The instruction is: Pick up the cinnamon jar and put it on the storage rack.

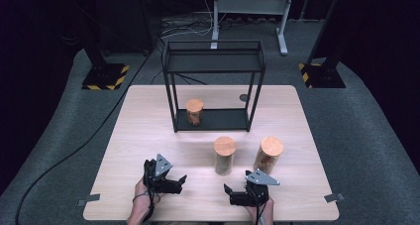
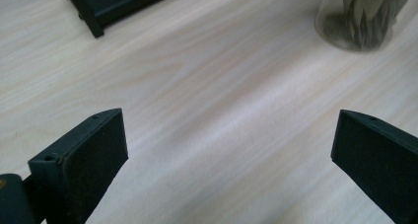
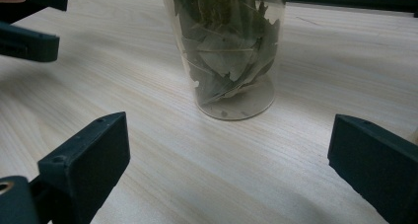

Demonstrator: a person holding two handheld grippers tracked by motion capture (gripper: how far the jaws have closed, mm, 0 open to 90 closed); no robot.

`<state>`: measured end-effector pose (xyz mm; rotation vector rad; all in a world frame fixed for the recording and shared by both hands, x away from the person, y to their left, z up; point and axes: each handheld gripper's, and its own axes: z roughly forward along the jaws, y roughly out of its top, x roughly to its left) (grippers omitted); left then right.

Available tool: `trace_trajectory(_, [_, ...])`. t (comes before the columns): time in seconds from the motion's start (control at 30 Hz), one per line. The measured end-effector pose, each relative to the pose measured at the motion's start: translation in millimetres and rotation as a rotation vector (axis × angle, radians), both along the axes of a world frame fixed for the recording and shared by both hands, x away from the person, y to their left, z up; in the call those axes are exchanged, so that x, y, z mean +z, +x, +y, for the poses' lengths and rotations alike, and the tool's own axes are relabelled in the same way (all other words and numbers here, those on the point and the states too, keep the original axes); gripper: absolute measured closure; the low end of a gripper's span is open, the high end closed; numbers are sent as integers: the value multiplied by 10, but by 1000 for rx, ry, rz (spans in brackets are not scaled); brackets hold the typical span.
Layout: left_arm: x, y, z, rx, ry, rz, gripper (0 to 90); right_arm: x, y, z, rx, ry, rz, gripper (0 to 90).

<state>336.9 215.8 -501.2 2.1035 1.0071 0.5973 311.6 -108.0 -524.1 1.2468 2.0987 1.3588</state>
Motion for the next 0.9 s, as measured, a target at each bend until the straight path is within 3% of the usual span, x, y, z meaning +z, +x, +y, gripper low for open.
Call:
trace_trajectory(0.1, [-31,-51,47,17,3,6,1,0,-1,1,-1,0,-1,17])
trace_trajectory(0.3, [-139,-122,152,57,20,60,2,0,0,0,-1,0,0,17])
trace_trajectory(0.53, [-283,-190,307,97,-22,101,13,0,-2,1,-3,0,-3,17])
trace_trajectory(0.63, [-276,-213,338,109,-42,86,24,1,-4,1,-3,0,-5,17])
trace_trajectory(0.8, [-289,-175,334,100,-34,125,18,0,-3,2,-2,-1,-4,16])
trace_trajectory(0.9, [-290,-169,330,103,-35,125,16,-1,0,0,-2,1,0,16])
